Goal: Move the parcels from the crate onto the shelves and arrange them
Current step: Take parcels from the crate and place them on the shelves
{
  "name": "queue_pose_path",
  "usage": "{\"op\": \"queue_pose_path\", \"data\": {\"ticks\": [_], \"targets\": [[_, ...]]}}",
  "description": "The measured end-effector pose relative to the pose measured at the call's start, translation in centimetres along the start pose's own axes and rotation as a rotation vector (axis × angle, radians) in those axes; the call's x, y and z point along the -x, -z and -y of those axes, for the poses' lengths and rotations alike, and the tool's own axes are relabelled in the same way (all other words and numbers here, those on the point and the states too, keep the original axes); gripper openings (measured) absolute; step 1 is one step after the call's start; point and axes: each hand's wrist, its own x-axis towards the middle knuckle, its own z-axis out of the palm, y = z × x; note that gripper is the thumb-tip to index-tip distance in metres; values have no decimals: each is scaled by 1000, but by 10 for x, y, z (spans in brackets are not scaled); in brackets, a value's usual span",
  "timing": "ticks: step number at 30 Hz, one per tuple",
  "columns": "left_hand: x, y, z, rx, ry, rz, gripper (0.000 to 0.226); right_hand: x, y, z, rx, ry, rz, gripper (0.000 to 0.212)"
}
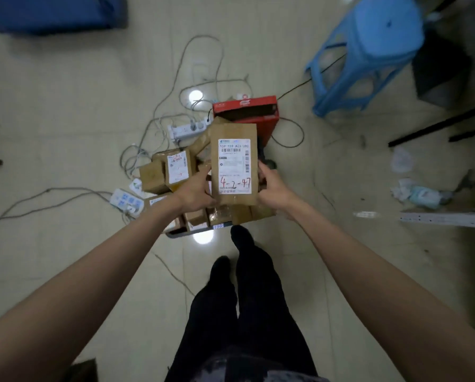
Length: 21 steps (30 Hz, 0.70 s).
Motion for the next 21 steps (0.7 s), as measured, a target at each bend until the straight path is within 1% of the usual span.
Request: {"op": "queue_pose_path", "data": {"ticks": [2,3,4,7,9,12,14,17,21], "targets": [[23,1,-33,-115,-156,26,105,34,13,1,-23,28,-56,113],[34,1,-50,-175,-220,35,104,53,20,1,-37,52,-93,114],[45,-1,-68,-238,-267,45,101,75,28,2,-55,64,-129,111],[76,-10,-123,-383,-400,85,101,159,49,18,-123,138,-247,90],[94,-23,-162,-477,-497,121,99,208,63,17,-167,181,-331,82],[122,-56,-223,-608,-615,149,93,277,82,5,-189,197,-506,70],[142,-87,-264,-705,-682,175,94,324,94,-11,-204,200,-623,74],[171,-146,-316,-817,-821,264,94,402,104,-41,-259,174,-780,81],[221,-243,-362,-940,-947,370,91,505,104,-97,-335,90,-937,94]]}}
